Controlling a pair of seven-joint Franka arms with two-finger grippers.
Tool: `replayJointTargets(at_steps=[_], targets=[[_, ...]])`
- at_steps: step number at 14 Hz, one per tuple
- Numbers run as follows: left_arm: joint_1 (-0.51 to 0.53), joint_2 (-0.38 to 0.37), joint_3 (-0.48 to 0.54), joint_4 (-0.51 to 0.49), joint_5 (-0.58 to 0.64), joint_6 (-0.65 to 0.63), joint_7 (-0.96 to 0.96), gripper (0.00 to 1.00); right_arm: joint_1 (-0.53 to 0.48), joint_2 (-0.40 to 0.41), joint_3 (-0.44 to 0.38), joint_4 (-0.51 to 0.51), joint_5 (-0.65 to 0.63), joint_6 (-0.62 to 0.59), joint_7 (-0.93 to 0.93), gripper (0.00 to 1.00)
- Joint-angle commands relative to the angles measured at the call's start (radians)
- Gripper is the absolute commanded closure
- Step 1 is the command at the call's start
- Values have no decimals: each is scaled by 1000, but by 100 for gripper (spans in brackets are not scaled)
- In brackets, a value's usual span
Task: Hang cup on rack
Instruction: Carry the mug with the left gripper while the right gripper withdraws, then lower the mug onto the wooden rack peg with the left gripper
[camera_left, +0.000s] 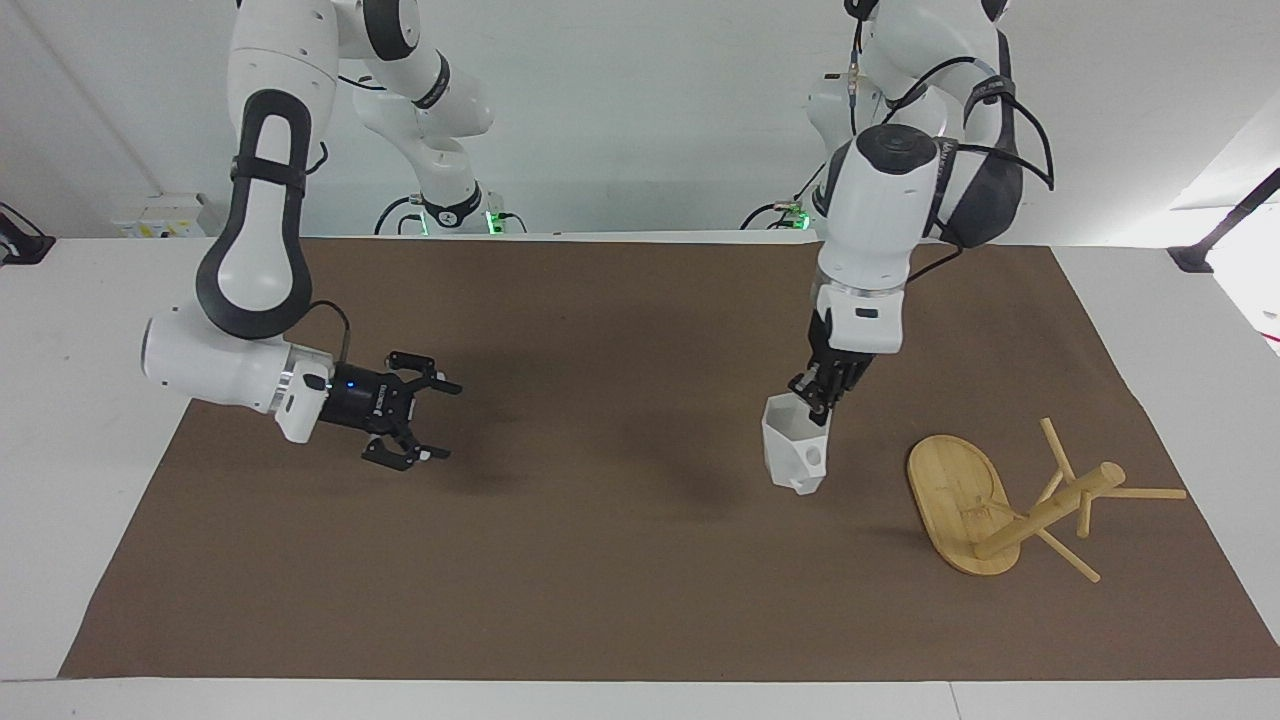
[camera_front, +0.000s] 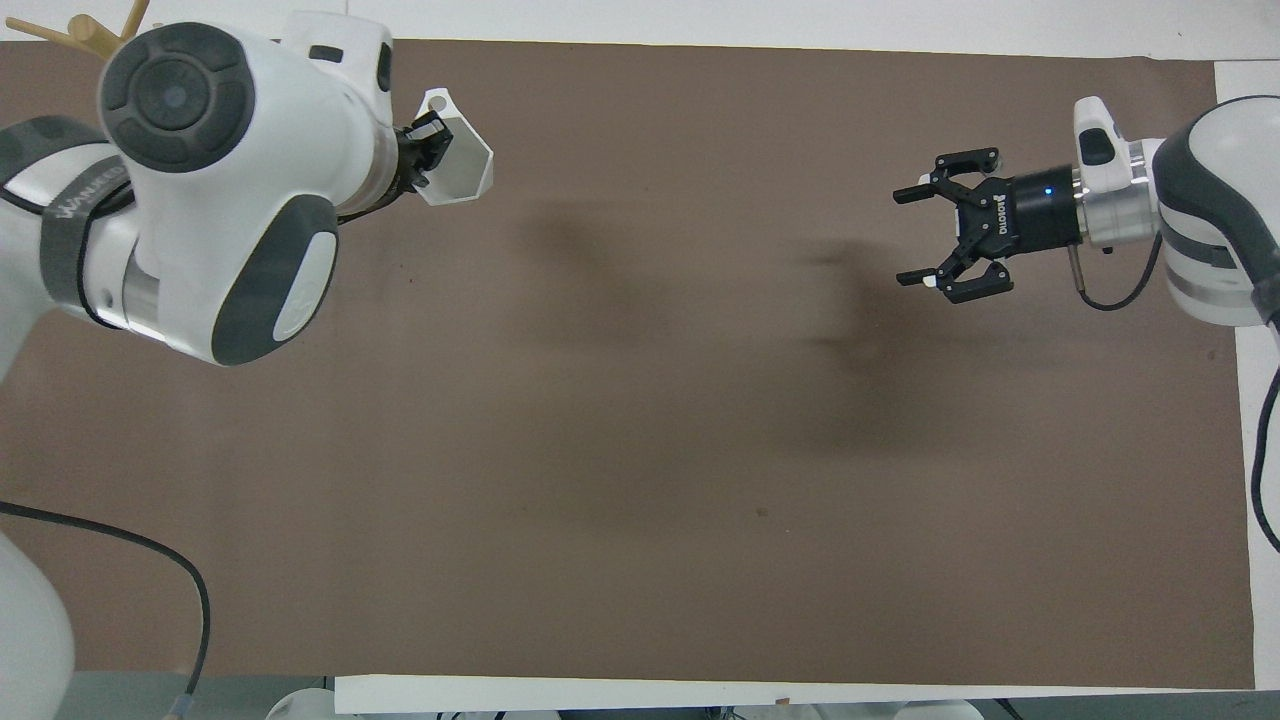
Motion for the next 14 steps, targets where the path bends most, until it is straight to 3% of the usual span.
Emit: replayJointTargets(at_steps=[1, 4, 8, 10, 14], targets=[[84, -143, -12, -297, 16, 305, 6, 100, -1, -118, 8, -3, -183, -5, 241, 0], [152, -159, -19, -423, 7, 520, 35, 100, -15, -184, 9, 0, -349, -10, 441, 0], [181, -154, -21, -428, -30, 562, 52, 100, 31, -215, 34, 111, -718, -91, 887, 0], [206, -149, -24, -426, -70, 561, 117, 100, 42, -218, 31, 179, -783, -186, 1024, 0], [227, -143, -24, -420, -199, 486, 464, 100, 30, -250, 20, 300, -811, -422, 1309, 0]])
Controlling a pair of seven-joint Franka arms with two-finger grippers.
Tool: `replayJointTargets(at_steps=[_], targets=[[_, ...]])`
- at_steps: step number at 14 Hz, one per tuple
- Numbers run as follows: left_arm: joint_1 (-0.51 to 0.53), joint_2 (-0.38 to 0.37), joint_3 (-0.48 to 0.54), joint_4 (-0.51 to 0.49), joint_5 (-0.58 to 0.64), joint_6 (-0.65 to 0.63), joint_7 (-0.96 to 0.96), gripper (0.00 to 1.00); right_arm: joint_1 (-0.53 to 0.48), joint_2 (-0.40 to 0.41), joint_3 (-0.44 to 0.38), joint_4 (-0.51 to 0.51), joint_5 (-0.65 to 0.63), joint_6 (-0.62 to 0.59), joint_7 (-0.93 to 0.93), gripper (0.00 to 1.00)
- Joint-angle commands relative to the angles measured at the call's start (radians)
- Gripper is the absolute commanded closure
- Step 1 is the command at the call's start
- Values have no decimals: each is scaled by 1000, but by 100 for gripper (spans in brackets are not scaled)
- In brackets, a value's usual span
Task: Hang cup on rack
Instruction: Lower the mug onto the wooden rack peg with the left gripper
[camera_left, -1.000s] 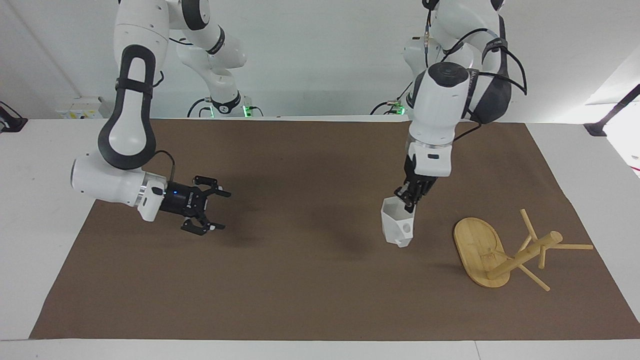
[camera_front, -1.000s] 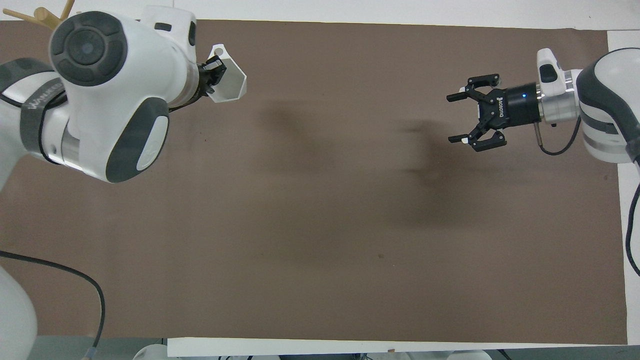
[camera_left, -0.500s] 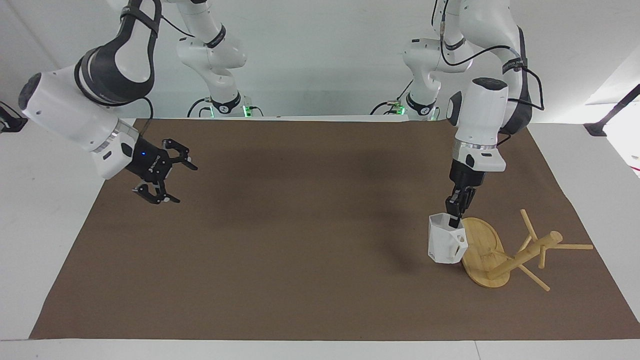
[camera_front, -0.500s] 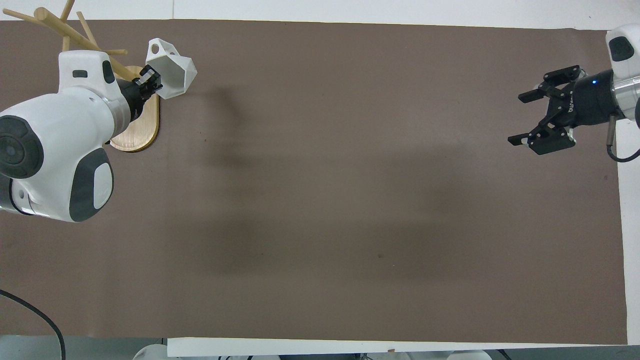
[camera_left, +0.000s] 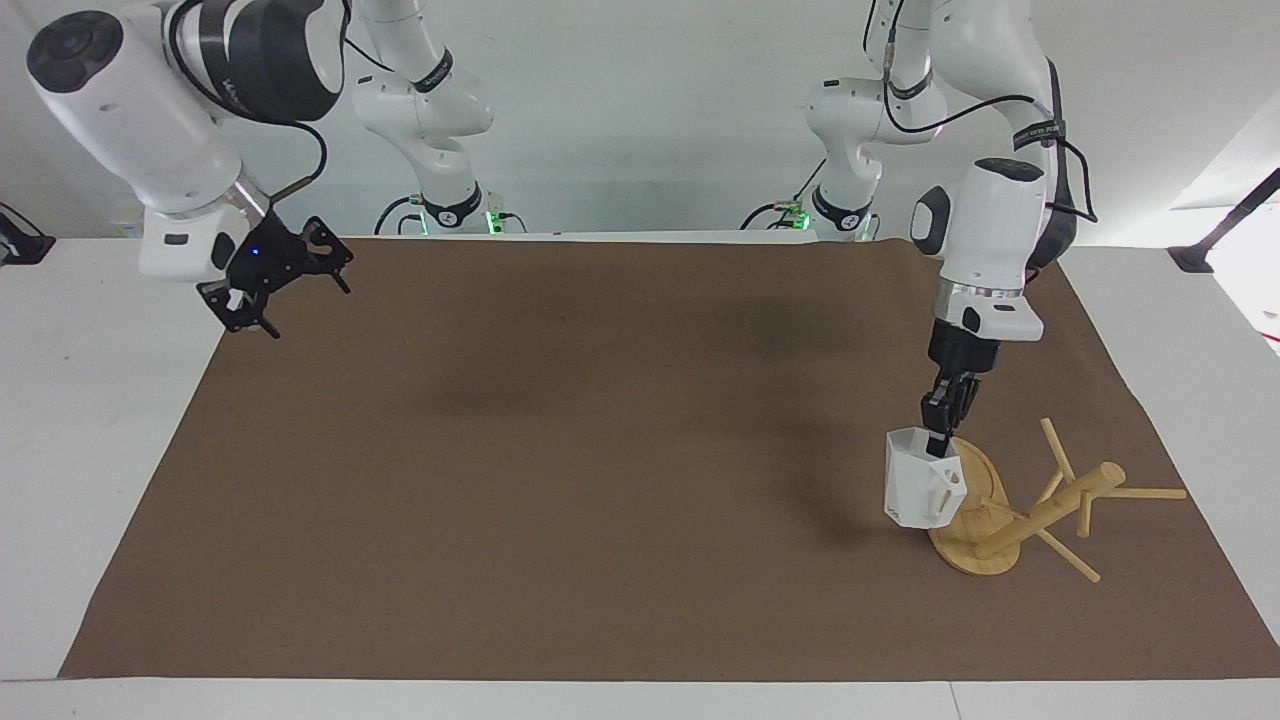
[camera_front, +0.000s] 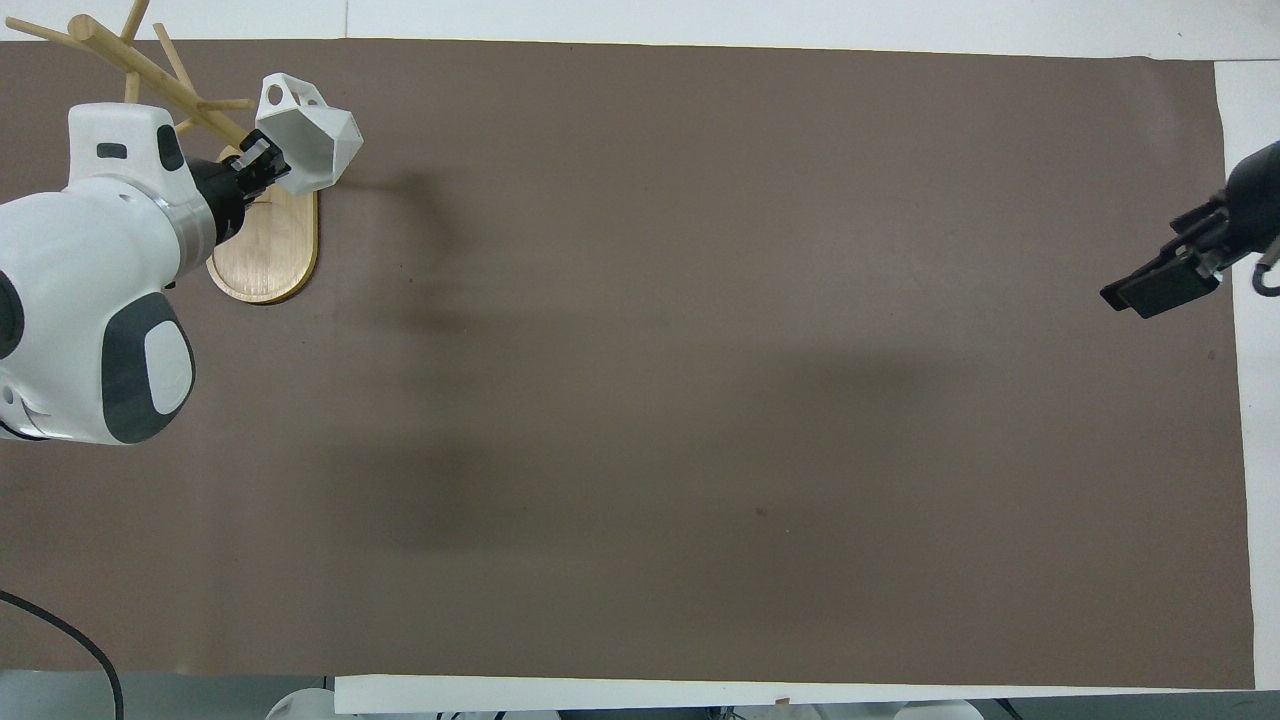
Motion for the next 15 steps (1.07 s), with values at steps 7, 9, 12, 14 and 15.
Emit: replayJointTargets(at_steps=[7, 9, 12, 14, 15], targets=[[11, -26, -3, 24, -438, -161, 520, 100, 24, -118, -10, -28, -97, -106, 495, 0], [20, -25, -3, 32, -438, -161, 520, 100, 15, -114, -10, -41, -92, -110, 523, 0], [48, -20, -3, 32, -446, -149, 521, 100, 21, -104, -11, -44, -95, -110, 524, 0], [46, -3, -2, 34, -504, -111, 520, 100, 22, -109, -10, -52, -95, -118, 524, 0], [48, 7, -2, 35, -521, -100, 520, 100, 27, -112, -10, -54, -95, -127, 527, 0]])
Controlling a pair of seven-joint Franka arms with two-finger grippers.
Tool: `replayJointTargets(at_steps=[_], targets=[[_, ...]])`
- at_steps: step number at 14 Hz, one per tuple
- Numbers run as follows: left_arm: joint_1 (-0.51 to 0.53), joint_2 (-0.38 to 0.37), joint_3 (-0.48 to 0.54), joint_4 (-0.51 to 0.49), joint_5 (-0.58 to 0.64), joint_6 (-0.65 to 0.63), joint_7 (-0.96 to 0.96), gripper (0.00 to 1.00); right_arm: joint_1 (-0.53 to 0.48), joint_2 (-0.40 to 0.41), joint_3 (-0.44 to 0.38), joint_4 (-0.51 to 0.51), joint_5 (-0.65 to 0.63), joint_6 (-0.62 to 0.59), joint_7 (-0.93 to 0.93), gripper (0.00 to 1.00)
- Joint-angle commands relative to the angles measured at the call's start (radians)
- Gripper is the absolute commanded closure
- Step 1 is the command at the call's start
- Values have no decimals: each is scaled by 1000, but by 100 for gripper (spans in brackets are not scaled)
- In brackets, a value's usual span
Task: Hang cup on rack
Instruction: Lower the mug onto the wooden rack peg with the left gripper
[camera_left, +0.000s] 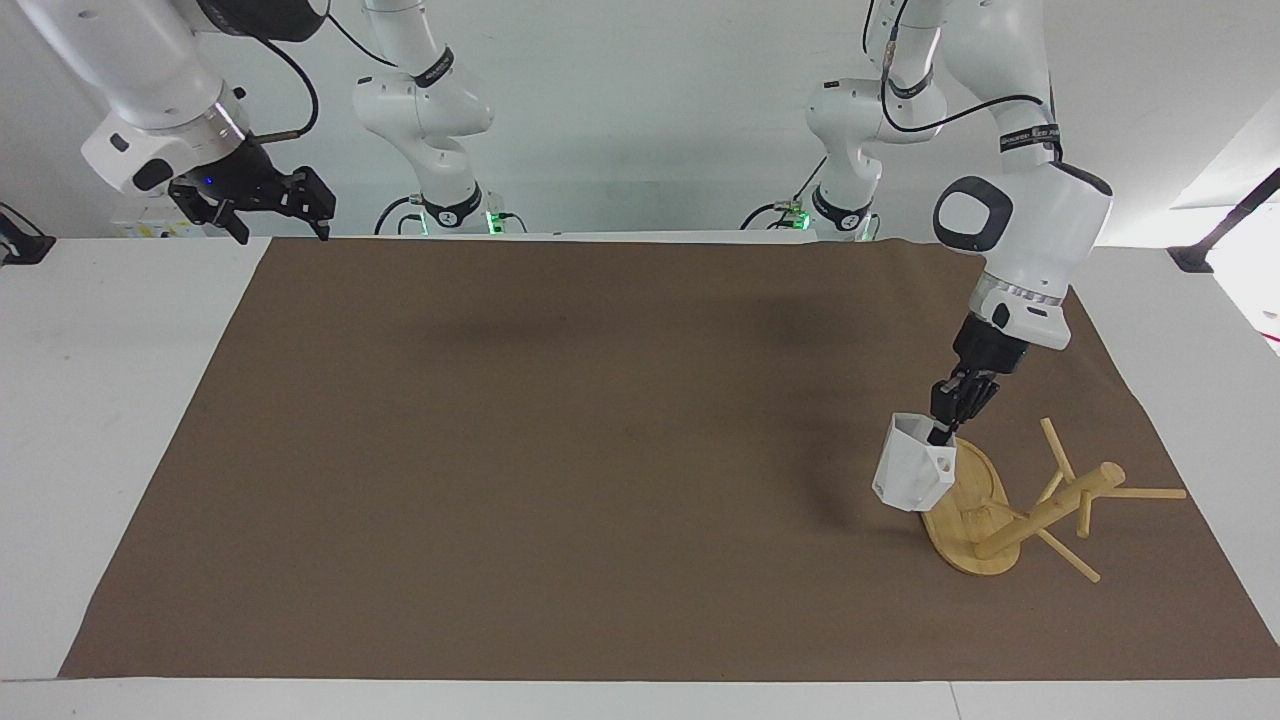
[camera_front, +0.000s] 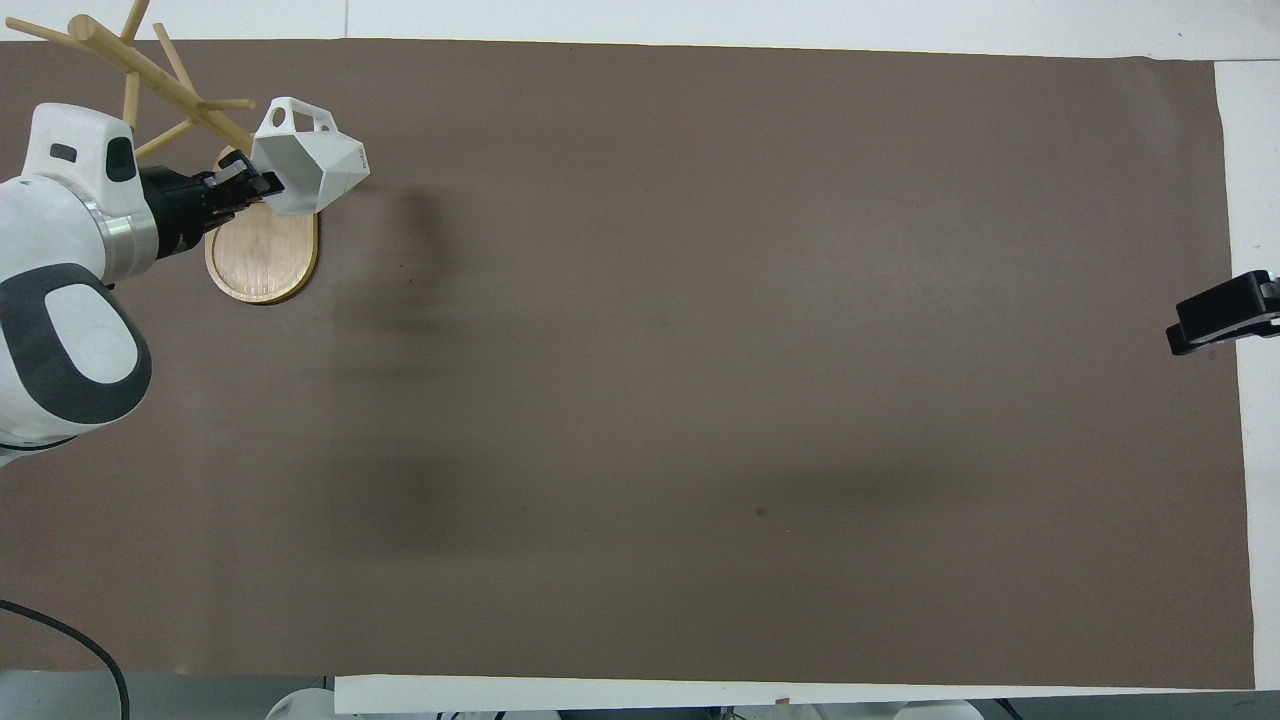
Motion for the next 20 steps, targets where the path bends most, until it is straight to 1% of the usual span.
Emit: replayJointTargets(at_steps=[1, 4, 6, 14, 20], targets=[[9, 20, -5, 10, -52, 28, 23, 100, 1, -18, 5, -23, -17, -12, 25, 0], [18, 48, -5, 41, -63, 25, 18, 100, 0, -11, 5, -6, -17, -15, 76, 0], [27, 63, -5, 52, -103, 25, 17, 100, -5, -11, 5, -8, -17, -14, 85, 0], [59, 71, -5, 52, -115, 33, -49, 100, -6, -11, 3, -8, -14, -17, 83, 0], [75, 77, -5, 50, -131, 57, -156, 100, -3, -17, 5, -20, -14, -18, 76, 0]])
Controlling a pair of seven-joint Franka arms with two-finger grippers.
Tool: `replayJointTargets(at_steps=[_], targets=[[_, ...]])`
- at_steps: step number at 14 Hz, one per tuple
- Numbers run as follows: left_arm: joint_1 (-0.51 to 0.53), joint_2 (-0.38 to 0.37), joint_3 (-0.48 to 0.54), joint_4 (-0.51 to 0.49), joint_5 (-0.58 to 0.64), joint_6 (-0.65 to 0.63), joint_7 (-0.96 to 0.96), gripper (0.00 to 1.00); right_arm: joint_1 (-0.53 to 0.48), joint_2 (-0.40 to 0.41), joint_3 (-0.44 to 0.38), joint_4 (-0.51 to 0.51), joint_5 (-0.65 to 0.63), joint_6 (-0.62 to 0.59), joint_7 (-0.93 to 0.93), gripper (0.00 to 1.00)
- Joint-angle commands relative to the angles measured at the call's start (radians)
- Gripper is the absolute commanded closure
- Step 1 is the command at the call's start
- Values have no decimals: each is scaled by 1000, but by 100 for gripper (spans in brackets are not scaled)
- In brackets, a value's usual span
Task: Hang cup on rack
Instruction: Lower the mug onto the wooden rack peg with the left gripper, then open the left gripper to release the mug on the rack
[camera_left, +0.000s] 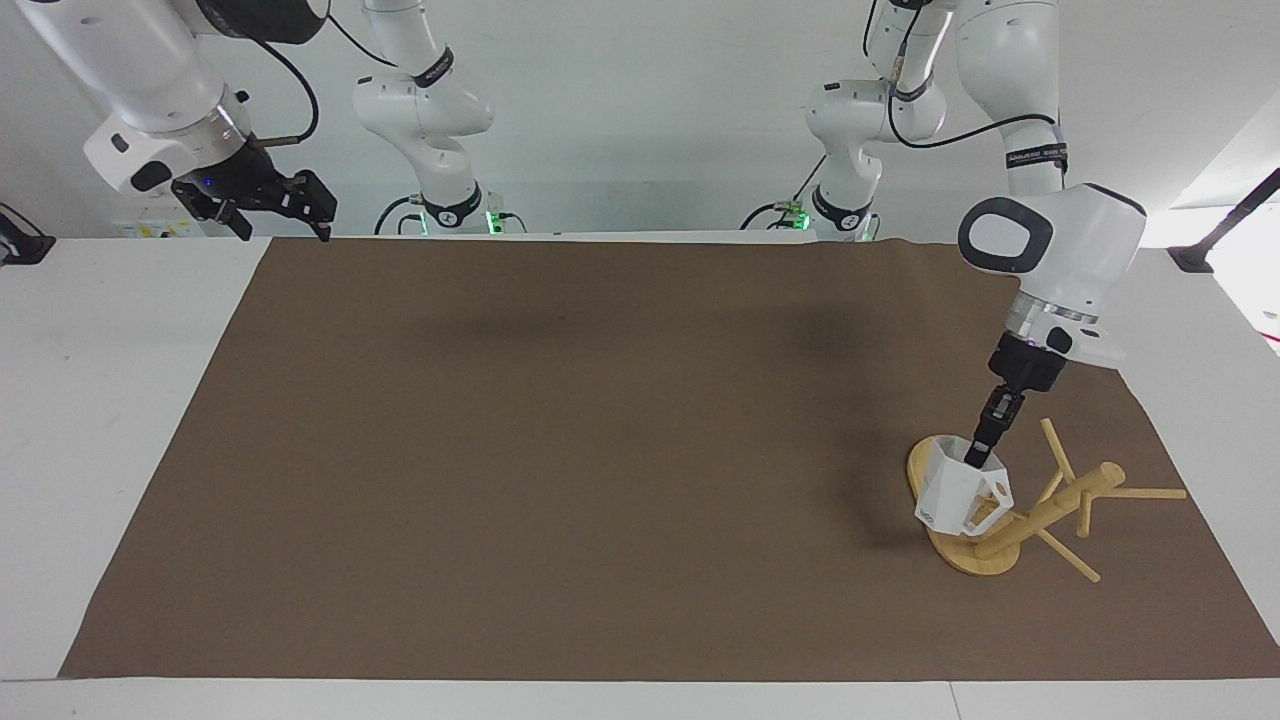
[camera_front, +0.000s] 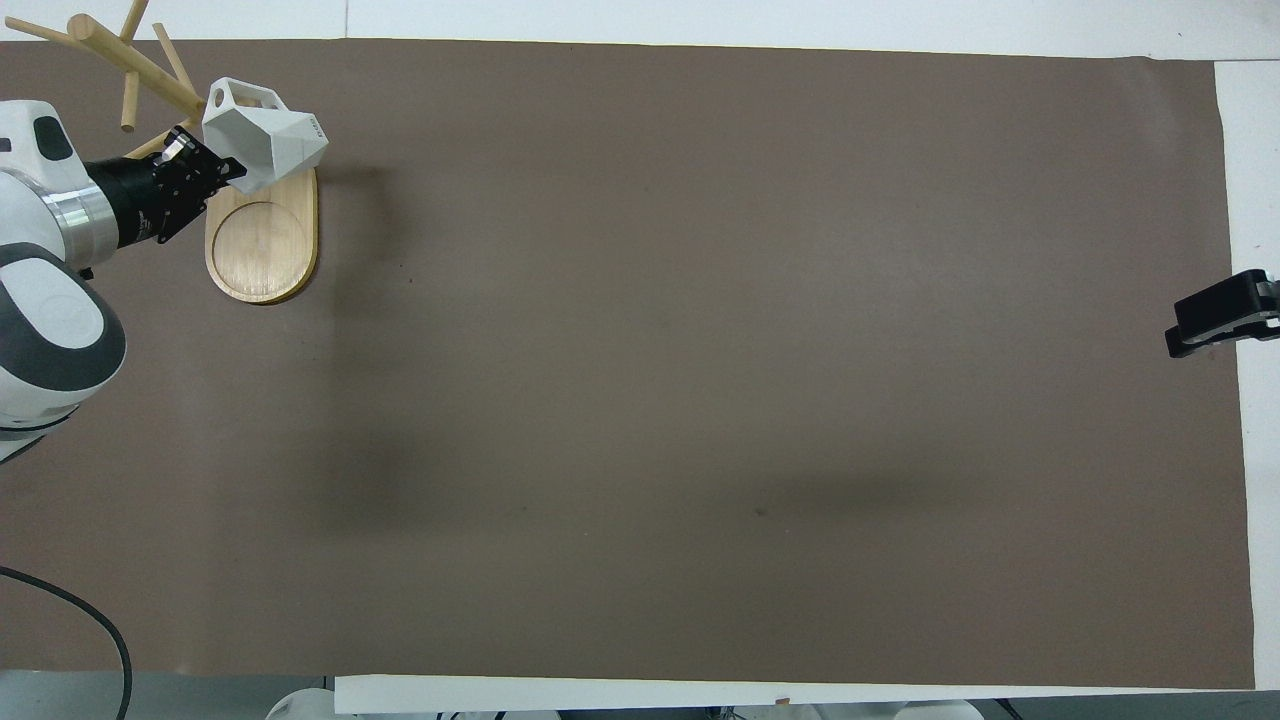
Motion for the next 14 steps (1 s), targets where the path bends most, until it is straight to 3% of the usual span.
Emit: replayJointTargets(at_steps=[1, 4, 10, 14], targets=[[14, 11, -8, 12, -23, 25, -28, 100, -2, -16, 5, -19, -14, -5, 6, 0], [13, 8, -6, 8, -20, 14, -19, 58, 2, -16, 5, -21, -14, -2, 8, 0], [30, -65, 7, 1, 2, -165, -30, 1, 1, -18, 5, -21, -16, -2, 6, 0], [55, -151, 6, 38, 329, -459, -30, 0, 2, -18, 5, -21, -14, -2, 8, 0]])
